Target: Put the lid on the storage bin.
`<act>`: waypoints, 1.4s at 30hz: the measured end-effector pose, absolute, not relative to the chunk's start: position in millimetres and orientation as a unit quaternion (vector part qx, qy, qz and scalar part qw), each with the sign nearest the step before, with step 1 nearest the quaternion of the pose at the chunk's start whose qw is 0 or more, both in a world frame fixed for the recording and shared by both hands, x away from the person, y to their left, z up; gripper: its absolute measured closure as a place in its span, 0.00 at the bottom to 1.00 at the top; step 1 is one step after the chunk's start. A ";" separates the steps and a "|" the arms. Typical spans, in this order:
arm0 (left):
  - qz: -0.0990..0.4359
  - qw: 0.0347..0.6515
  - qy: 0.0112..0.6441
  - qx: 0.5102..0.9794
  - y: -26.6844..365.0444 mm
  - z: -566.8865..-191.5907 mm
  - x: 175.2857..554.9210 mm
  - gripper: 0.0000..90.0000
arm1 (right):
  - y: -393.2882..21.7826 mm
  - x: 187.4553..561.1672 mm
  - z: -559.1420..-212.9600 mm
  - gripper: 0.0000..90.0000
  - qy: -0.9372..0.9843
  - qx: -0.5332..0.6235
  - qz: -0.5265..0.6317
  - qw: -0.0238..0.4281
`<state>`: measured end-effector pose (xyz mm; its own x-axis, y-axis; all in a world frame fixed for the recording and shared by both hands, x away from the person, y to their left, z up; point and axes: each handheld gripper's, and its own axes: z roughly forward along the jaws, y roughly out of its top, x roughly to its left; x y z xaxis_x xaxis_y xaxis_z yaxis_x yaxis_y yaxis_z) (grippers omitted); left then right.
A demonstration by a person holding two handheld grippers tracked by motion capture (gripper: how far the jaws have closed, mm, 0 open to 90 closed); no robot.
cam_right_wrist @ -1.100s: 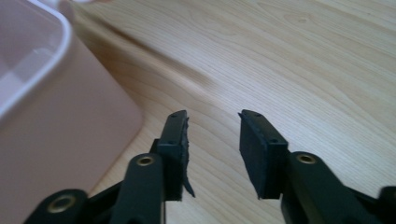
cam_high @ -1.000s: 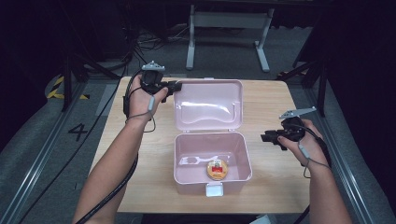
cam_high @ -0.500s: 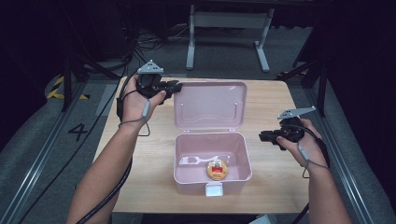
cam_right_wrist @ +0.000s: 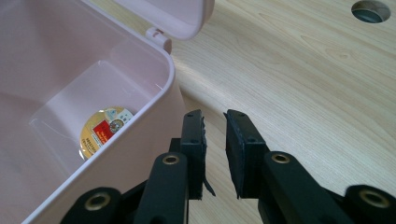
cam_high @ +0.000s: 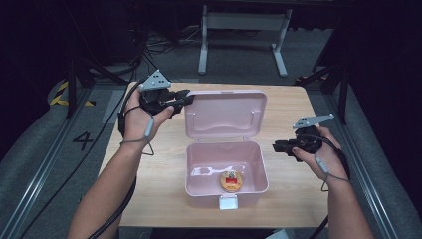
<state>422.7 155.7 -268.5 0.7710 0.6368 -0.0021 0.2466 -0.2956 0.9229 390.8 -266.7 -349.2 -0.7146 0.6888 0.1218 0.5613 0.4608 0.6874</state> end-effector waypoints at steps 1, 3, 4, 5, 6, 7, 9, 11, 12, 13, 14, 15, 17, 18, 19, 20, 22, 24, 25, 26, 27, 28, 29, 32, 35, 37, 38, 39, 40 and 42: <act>0.191 0.522 0.279 0.783 155.6 -268.7 421.7 0.80 | -266.0 390.3 -348.7 0.86 0.850 0.366 0.368 0.087; 0.194 0.523 0.275 0.783 155.9 -269.3 421.0 0.81 | -264.3 389.1 -347.4 0.86 0.851 0.364 0.368 0.086; 0.193 0.525 0.273 0.783 156.2 -269.7 419.7 0.81 | -263.5 388.6 -346.9 0.86 0.852 0.362 0.368 0.087; 0.194 0.526 0.269 0.783 156.5 -269.7 418.2 0.81 | -262.5 387.7 -345.9 0.86 0.852 0.359 0.370 0.087; 0.195 0.527 0.267 0.783 156.8 -269.8 416.0 0.81 | -261.9 386.8 -345.0 0.86 0.852 0.359 0.371 0.086; 0.195 0.529 0.264 0.783 157.1 -269.9 413.9 0.80 | -261.4 386.1 -344.2 0.86 0.852 0.358 0.372 0.088; 0.192 0.533 0.263 0.781 157.6 -270.1 410.0 0.80 | -260.6 384.9 -342.8 0.85 0.852 0.356 0.374 0.089; 0.188 0.536 0.260 0.781 158.2 -270.1 408.1 0.78 | -260.0 384.3 -342.3 0.85 0.852 0.355 0.374 0.088; 0.181 0.539 0.261 0.780 158.9 -270.3 405.8 0.78 | -259.5 383.9 -341.9 0.85 0.853 0.354 0.374 0.088; 0.175 0.542 0.262 0.778 159.7 -270.6 403.4 0.77 | -258.7 383.5 -341.5 0.85 0.853 0.353 0.373 0.089; 0.171 0.543 0.261 0.779 160.8 -270.8 401.8 0.77 | -258.0 382.9 -341.2 0.85 0.854 0.351 0.374 0.088; 0.165 0.548 0.263 0.776 161.4 -271.7 399.6 0.76 | -257.6 382.6 -341.0 0.85 0.854 0.349 0.374 0.089; 0.164 0.550 0.259 0.777 162.4 -272.3 395.8 0.75 | -256.9 381.1 -339.3 0.85 0.855 0.347 0.376 0.089; 0.163 0.549 0.258 0.778 162.5 -272.5 393.7 0.75 | -256.5 380.3 -338.4 0.85 0.854 0.347 0.379 0.086; 0.163 0.549 0.256 0.779 162.4 -272.9 391.9 0.75 | -256.1 379.7 -337.6 0.85 0.854 0.345 0.380 0.087; 0.163 0.547 0.255 0.780 162.4 -273.0 390.1 0.75 | -255.6 379.0 -336.9 0.85 0.854 0.344 0.381 0.086; 0.163 0.547 0.252 0.781 162.5 -273.4 387.1 0.74 | -254.7 377.9 -335.8 0.85 0.855 0.340 0.383 0.086; 0.159 0.547 0.251 0.783 163.1 -274.1 384.3 0.73 | -253.6 376.7 -334.8 0.85 0.855 0.337 0.386 0.082; 0.159 0.545 0.250 0.785 163.4 -274.6 383.1 0.73 | -253.2 376.4 -334.4 0.85 0.855 0.334 0.389 0.082; 0.155 0.541 0.251 0.788 163.9 -275.4 381.6 0.73 | -252.8 375.7 -333.6 0.85 0.855 0.333 0.391 0.080; 0.156 0.539 0.250 0.789 164.8 -276.2 380.3 0.73 | -252.3 375.0 -332.8 0.85 0.854 0.332 0.394 0.077; 0.154 0.535 0.253 0.791 165.5 -277.1 379.0 0.74 | -251.9 374.2 -332.1 0.86 0.853 0.330 0.396 0.076; 0.151 0.534 0.255 0.792 166.8 -277.7 377.7 0.74 | -251.6 373.7 -331.3 0.86 0.854 0.327 0.398 0.074; 0.138 0.534 0.260 0.793 170.3 -279.1 373.9 0.76 | -250.2 371.8 -329.3 0.86 0.853 0.323 0.404 0.072; 0.133 0.537 0.258 0.792 171.6 -281.4 371.3 0.75 | -248.9 369.9 -327.3 0.87 0.853 0.317 0.409 0.072; 0.127 0.538 0.260 0.792 172.2 -282.3 369.1 0.75 | -248.1 368.1 -325.4 0.87 0.851 0.316 0.413 0.070; 0.126 0.537 0.259 0.793 172.4 -282.6 368.5 0.75 | -247.7 367.6 -324.7 0.87 0.851 0.313 0.416 0.071; 0.124 0.535 0.258 0.795 172.6 -282.8 367.6 0.75 | -247.4 367.0 -324.0 0.87 0.851 0.311 0.418 0.071; 0.123 0.534 0.258 0.795 172.8 -283.1 366.5 0.75 | -247.0 366.3 -323.2 0.87 0.850 0.309 0.420 0.069; 0.118 0.535 0.257 0.796 173.4 -284.1 364.2 0.75 | -246.3 364.9 -321.9 0.87 0.851 0.307 0.420 0.069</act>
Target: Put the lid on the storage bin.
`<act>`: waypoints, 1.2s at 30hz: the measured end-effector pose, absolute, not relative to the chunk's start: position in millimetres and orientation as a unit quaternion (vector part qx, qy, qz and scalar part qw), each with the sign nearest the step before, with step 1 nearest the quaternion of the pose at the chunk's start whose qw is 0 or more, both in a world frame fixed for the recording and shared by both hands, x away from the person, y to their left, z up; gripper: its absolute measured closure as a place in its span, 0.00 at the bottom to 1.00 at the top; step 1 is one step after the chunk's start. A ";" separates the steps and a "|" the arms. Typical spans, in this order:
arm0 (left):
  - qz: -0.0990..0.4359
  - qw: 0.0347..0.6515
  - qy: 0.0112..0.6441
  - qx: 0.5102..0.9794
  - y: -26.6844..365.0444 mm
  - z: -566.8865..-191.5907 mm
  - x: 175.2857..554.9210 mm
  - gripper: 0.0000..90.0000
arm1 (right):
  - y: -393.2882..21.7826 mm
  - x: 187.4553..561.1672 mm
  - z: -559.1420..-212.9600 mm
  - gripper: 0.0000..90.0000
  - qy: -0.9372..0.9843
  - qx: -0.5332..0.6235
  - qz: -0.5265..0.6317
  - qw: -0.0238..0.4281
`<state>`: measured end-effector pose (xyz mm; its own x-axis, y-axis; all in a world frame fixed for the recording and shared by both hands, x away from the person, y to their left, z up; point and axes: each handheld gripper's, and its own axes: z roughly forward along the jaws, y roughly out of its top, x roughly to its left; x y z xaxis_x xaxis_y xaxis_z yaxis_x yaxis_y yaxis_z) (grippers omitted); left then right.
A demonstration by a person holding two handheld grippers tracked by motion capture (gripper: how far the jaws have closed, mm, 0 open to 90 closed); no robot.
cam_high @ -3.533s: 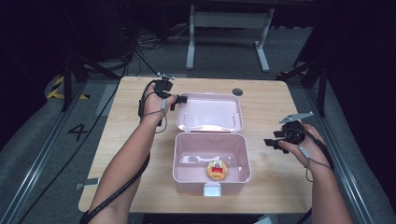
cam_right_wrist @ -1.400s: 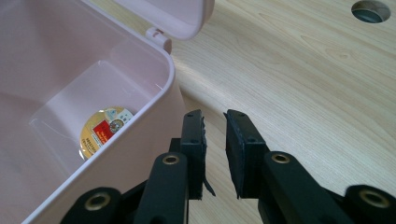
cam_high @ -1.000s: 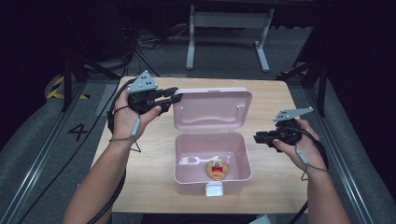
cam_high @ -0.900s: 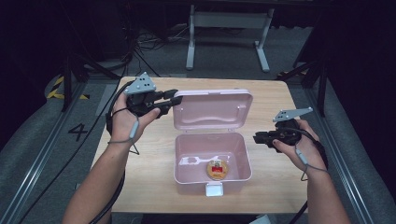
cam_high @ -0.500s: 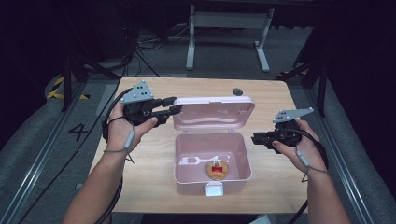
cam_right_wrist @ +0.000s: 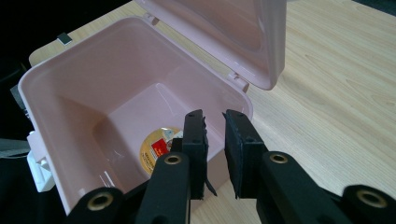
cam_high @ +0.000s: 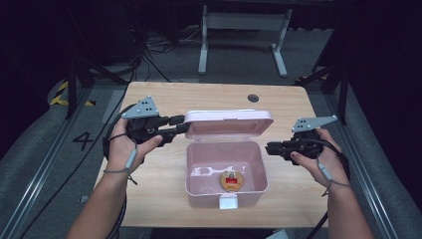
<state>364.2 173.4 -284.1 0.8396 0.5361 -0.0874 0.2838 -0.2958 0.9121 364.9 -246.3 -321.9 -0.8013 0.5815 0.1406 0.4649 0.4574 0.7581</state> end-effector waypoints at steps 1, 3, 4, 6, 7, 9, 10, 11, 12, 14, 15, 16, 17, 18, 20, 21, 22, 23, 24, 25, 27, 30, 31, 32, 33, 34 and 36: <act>0.115 0.535 0.257 0.797 173.9 -284.7 363.3 0.75 | -246.1 364.6 -321.5 0.87 0.851 0.306 0.421 0.070; 0.106 0.534 0.257 0.799 175.0 -285.7 361.9 0.74 | -246.1 363.9 -320.9 0.87 0.851 0.306 0.422 0.070; 0.100 0.533 0.259 0.799 175.6 -286.2 361.2 0.74 | -246.1 363.7 -320.8 0.87 0.851 0.306 0.422 0.070; 0.091 0.533 0.260 0.800 176.5 -286.9 360.5 0.74 | -246.2 363.5 -320.5 0.87 0.851 0.305 0.422 0.070; 0.077 0.529 0.260 0.804 177.7 -288.4 359.0 0.74 | -245.9 362.6 -319.7 0.87 0.851 0.304 0.422 0.072; 0.062 0.525 0.260 0.808 179.3 -289.6 358.2 0.75 | -245.6 361.5 -318.7 0.87 0.851 0.302 0.424 0.072; 0.062 0.525 0.260 0.808 179.3 -289.6 358.2 0.75 | -245.6 361.5 -318.7 0.87 0.851 0.302 0.424 0.072; 0.055 0.521 0.261 0.810 179.6 -290.3 357.6 0.75 | -245.3 360.7 -318.0 0.87 0.851 0.300 0.426 0.071; 0.052 0.516 0.262 0.814 179.6 -290.9 357.3 0.75 | -245.1 360.3 -317.5 0.87 0.851 0.298 0.427 0.070; 0.046 0.504 0.260 0.822 178.7 -292.7 356.8 0.76 | -244.6 360.1 -317.3 0.87 0.851 0.297 0.427 0.071; 0.045 0.500 0.261 0.825 178.4 -293.3 356.6 0.76 | -244.3 360.0 -317.4 0.87 0.851 0.297 0.427 0.070; 0.042 0.496 0.262 0.827 178.1 -294.0 356.5 0.76 | -244.1 359.8 -317.3 0.88 0.851 0.297 0.427 0.070; 0.040 0.495 0.261 0.828 178.0 -294.7 356.8 0.76 | -243.9 359.7 -317.3 0.88 0.851 0.296 0.427 0.072; 0.040 0.491 0.258 0.831 178.3 -294.9 357.2 0.75 | -243.7 359.5 -317.0 0.88 0.851 0.296 0.428 0.072; 0.033 0.492 0.260 0.831 178.5 -296.2 357.0 0.75 | -243.6 359.0 -316.3 0.88 0.850 0.295 0.430 0.073; 0.026 0.489 0.261 0.832 178.9 -296.7 357.0 0.74 | -243.5 358.6 -315.8 0.88 0.849 0.294 0.432 0.074; 0.020 0.484 0.259 0.836 179.2 -297.2 357.0 0.74 | -243.6 358.4 -315.4 0.88 0.849 0.292 0.434 0.073; 0.016 0.481 0.259 0.837 179.5 -297.8 356.8 0.73 | -243.6 358.2 -315.2 0.88 0.849 0.291 0.435 0.073; 0.013 0.480 0.261 0.838 179.6 -298.6 356.5 0.73 | -243.7 358.1 -315.0 0.89 0.848 0.291 0.436 0.073; 0.012 0.476 0.259 0.840 180.1 -299.4 356.7 0.72 | -243.9 358.0 -314.8 0.89 0.848 0.291 0.437 0.073; 0.007 0.472 0.262 0.842 181.5 -300.3 356.3 0.72 | -244.2 358.0 -314.6 0.89 0.847 0.290 0.439 0.073; 0.006 0.472 0.265 0.841 182.6 -300.4 354.9 0.69 | -244.3 357.7 -314.0 0.90 0.845 0.289 0.443 0.077; 0.008 0.471 0.264 0.842 182.6 -299.8 354.0 0.68 | -244.5 357.2 -313.2 0.91 0.843 0.289 0.446 0.079; 0.007 0.470 0.263 0.842 182.9 -299.1 353.1 0.68 | -244.7 356.8 -312.4 0.91 0.842 0.289 0.448 0.081; 0.005 0.473 0.263 0.841 183.1 -298.7 352.6 0.68 | -244.9 356.5 -311.7 0.92 0.842 0.288 0.450 0.081; 0.003 0.473 0.265 0.840 183.5 -298.3 352.1 0.68 | -245.0 356.2 -311.2 0.92 0.841 0.288 0.451 0.080; 0.001 0.470 0.264 0.842 184.7 -298.2 352.0 0.68 | -245.3 355.6 -310.3 0.93 0.839 0.286 0.456 0.078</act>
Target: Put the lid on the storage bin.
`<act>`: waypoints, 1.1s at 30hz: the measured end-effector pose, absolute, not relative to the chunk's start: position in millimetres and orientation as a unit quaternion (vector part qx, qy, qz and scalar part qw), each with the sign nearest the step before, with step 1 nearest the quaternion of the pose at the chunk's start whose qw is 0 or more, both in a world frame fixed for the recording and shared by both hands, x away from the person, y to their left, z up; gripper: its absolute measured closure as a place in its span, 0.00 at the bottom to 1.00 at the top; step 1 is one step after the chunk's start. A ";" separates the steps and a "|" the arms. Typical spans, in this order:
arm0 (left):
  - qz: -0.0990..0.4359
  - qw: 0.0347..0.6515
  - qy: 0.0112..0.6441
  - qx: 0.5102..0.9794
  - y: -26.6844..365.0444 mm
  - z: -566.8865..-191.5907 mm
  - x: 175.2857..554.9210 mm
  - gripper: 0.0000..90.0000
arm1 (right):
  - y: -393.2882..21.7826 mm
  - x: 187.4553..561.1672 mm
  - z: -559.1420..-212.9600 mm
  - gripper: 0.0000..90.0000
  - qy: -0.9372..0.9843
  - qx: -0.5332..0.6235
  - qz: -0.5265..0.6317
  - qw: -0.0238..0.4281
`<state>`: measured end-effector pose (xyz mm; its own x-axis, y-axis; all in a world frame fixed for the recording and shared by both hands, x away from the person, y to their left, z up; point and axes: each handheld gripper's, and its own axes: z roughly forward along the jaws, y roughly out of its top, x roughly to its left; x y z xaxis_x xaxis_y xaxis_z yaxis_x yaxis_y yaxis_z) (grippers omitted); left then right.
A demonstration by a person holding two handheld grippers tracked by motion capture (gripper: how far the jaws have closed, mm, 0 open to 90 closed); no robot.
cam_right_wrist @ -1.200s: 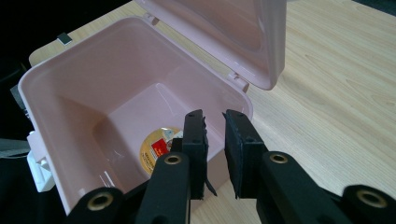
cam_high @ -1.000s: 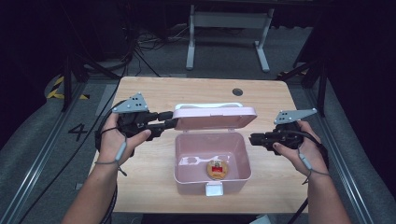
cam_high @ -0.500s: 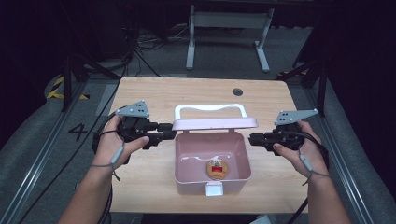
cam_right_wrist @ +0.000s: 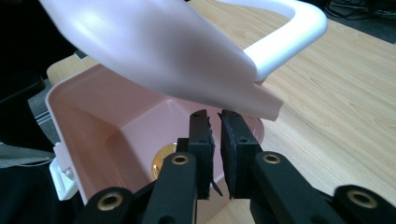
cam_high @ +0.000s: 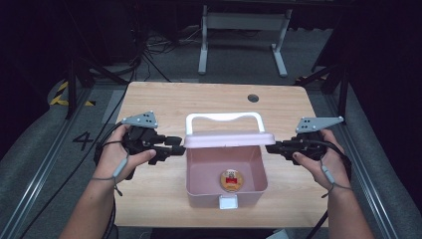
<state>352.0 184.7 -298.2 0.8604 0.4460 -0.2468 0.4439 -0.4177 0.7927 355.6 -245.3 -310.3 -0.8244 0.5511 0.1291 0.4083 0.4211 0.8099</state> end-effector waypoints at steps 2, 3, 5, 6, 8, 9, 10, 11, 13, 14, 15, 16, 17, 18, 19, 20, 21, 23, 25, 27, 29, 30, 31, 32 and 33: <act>-0.004 0.470 0.267 0.841 185.9 -298.9 352.0 0.67 | -245.5 355.0 -309.4 0.95 0.837 0.285 0.460 0.079; -0.006 0.467 0.269 0.843 187.2 -299.4 352.3 0.67 | -245.7 354.6 -308.7 0.95 0.837 0.284 0.462 0.077; -0.007 0.466 0.273 0.842 190.5 -300.1 353.5 0.66 | -246.0 353.9 -307.9 0.96 0.836 0.281 0.465 0.078; -0.006 0.466 0.277 0.840 192.4 -300.2 354.2 0.65 | -246.1 353.6 -307.6 0.97 0.836 0.281 0.466 0.076; 0.002 0.470 0.283 0.836 196.3 -299.4 355.6 0.64 | -245.8 353.1 -307.5 0.97 0.837 0.280 0.465 0.075; 0.013 0.470 0.286 0.835 198.7 -298.8 356.6 0.64 | -245.4 352.8 -307.4 0.98 0.837 0.280 0.464 0.075; 0.015 0.468 0.291 0.835 200.1 -298.6 356.4 0.63 | -244.9 352.6 -307.5 0.98 0.839 0.278 0.462 0.073; 0.020 0.469 0.293 0.833 203.2 -298.5 357.2 0.63 | -244.6 352.3 -307.5 0.98 0.840 0.277 0.460 0.073; 0.021 0.472 0.302 0.828 209.8 -299.4 359.9 0.62 | -244.0 351.3 -307.4 0.98 0.843 0.277 0.456 0.070; 0.028 0.472 0.306 0.826 212.5 -300.3 361.7 0.61 | -243.9 350.9 -307.0 0.98 0.844 0.276 0.454 0.070; 0.028 0.472 0.306 0.826 212.5 -300.3 361.7 0.60 | -244.1 350.5 -306.7 0.98 0.845 0.275 0.453 0.070; 0.042 0.468 0.317 0.824 217.8 -302.9 365.6 0.59 | -244.1 350.2 -306.5 0.98 0.845 0.274 0.453 0.069; 0.046 0.468 0.320 0.822 220.1 -304.7 367.7 0.58 | -244.0 349.8 -306.4 0.98 0.847 0.272 0.451 0.069; 0.048 0.471 0.321 0.820 221.7 -306.1 369.6 0.57 | -243.7 349.2 -306.2 0.98 0.849 0.271 0.448 0.067; 0.051 0.475 0.324 0.816 224.4 -308.8 373.1 0.55 | -243.6 348.8 -306.1 0.98 0.851 0.270 0.446 0.065; 0.051 0.475 0.324 0.816 224.4 -308.8 373.1 0.52 | -243.5 348.2 -306.0 0.98 0.853 0.268 0.444 0.064; 0.054 0.474 0.328 0.815 226.3 -310.9 375.9 0.52 | -243.5 348.2 -306.0 0.98 0.853 0.268 0.444 0.064; 0.067 0.473 0.334 0.812 229.9 -315.4 381.3 0.49 | -243.2 347.7 -306.3 0.98 0.857 0.266 0.437 0.058; 0.074 0.470 0.344 0.809 232.8 -319.0 385.5 0.47 | -243.2 347.4 -307.1 0.97 0.861 0.264 0.432 0.052; 0.080 0.467 0.351 0.808 235.8 -322.8 389.5 0.44 | -243.6 346.9 -307.3 0.97 0.865 0.260 0.427 0.051; 0.089 0.458 0.362 0.807 239.5 -326.9 393.5 0.42 | -243.2 345.7 -307.1 0.96 0.867 0.256 0.424 0.044; 0.091 0.455 0.367 0.806 241.1 -329.0 395.1 0.42 | -242.5 344.7 -306.9 0.96 0.870 0.252 0.421 0.042; 0.091 0.453 0.370 0.806 242.5 -330.4 396.4 0.42 | -241.6 343.6 -306.6 0.96 0.873 0.248 0.418 0.041; 0.093 0.452 0.374 0.804 244.7 -332.6 398.6 0.42 | -240.9 342.8 -306.4 0.96 0.875 0.246 0.416 0.042; 0.088 0.451 0.380 0.803 246.2 -334.2 399.6 0.42 | -239.9 341.6 -306.1 0.96 0.878 0.239 0.412 0.041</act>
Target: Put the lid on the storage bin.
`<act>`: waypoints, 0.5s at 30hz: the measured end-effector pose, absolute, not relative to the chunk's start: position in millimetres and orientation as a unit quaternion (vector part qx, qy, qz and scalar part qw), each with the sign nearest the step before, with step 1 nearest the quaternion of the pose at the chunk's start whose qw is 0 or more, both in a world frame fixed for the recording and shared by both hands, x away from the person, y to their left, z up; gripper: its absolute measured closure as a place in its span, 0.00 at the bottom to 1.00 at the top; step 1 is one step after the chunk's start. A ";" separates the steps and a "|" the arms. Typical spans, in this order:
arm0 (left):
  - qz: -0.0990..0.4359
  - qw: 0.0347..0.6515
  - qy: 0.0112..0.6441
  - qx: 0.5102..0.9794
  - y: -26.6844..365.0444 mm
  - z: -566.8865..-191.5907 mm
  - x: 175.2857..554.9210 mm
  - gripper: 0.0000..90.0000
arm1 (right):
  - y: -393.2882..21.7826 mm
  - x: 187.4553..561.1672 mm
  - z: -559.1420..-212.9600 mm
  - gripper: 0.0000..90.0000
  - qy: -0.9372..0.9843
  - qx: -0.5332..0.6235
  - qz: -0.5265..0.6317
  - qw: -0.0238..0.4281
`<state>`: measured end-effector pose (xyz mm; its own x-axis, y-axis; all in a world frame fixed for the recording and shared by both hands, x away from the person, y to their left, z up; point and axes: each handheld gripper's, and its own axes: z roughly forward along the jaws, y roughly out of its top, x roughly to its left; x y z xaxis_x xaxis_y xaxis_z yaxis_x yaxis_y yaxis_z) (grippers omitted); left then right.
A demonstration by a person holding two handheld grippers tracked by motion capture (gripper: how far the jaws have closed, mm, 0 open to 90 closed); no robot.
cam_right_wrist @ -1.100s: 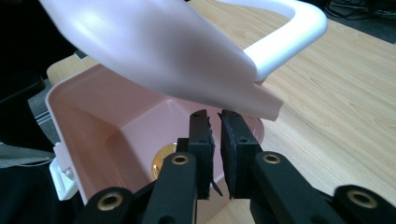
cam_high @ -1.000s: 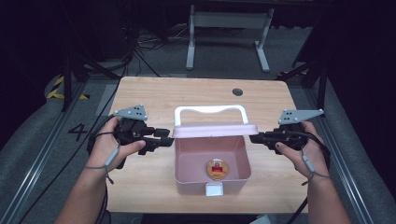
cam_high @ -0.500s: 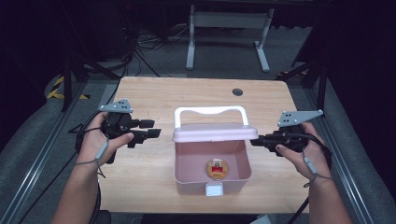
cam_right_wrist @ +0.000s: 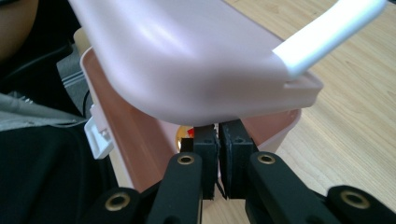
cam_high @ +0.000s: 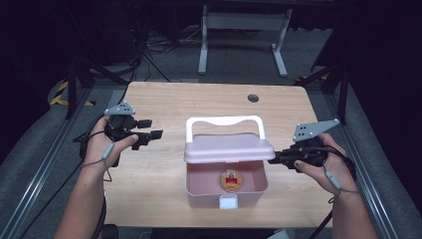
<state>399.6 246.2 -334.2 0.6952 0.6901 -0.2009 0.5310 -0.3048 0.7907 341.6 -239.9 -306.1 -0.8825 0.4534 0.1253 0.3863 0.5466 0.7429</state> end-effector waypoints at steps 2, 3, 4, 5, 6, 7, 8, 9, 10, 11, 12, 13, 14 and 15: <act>0.090 0.447 0.386 0.802 248.3 -337.1 402.0 0.42 | -238.4 340.2 -306.2 0.96 0.883 0.233 0.406 0.039; 0.091 0.445 0.385 0.803 249.4 -338.3 403.2 0.42 | -237.3 339.4 -306.5 0.96 0.886 0.230 0.400 0.038; 0.093 0.443 0.386 0.804 250.2 -339.5 404.3 0.42 | -236.5 338.9 -307.0 0.95 0.889 0.227 0.396 0.033; 0.090 0.441 0.390 0.804 250.5 -341.0 404.8 0.42 | -235.8 338.8 -307.8 0.95 0.892 0.224 0.392 0.029; 0.090 0.436 0.390 0.806 251.1 -341.7 405.4 0.41 | -235.1 338.8 -309.0 0.95 0.894 0.220 0.389 0.025; 0.089 0.435 0.388 0.808 251.5 -343.2 406.5 0.41 | -234.6 338.5 -309.4 0.95 0.896 0.220 0.385 0.021; 0.086 0.434 0.391 0.807 251.4 -344.2 406.7 0.41 | -233.7 338.0 -310.2 0.95 0.900 0.218 0.378 0.017; 0.086 0.432 0.392 0.808 251.6 -344.8 407.4 0.41 | -233.1 337.8 -310.9 0.95 0.902 0.213 0.375 0.015; 0.085 0.435 0.392 0.806 251.5 -345.9 408.1 0.41 | -232.5 337.4 -311.3 0.95 0.904 0.211 0.371 0.012; 0.084 0.433 0.395 0.806 251.5 -346.4 408.3 0.41 | -231.8 337.1 -311.7 0.95 0.906 0.208 0.368 0.009; 0.084 0.431 0.392 0.808 252.1 -347.4 409.5 0.41 | -231.1 336.5 -312.0 0.95 0.908 0.205 0.365 0.007; 0.082 0.430 0.393 0.808 252.2 -348.0 409.7 0.41 | -230.4 336.2 -312.5 0.95 0.910 0.203 0.362 0.005; 0.080 0.430 0.397 0.807 252.1 -349.3 410.1 0.41 | -230.1 335.9 -312.7 0.95 0.911 0.202 0.359 0.004; 0.078 0.428 0.399 0.807 252.2 -350.6 410.9 0.41 | -229.7 335.7 -313.1 0.95 0.913 0.201 0.356 0.004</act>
<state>410.9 252.2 -350.6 0.6693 0.7112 -0.2151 0.5769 -0.3150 0.7536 335.7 -229.7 -313.1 -0.9194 0.3691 0.1361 0.3639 0.6665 0.6507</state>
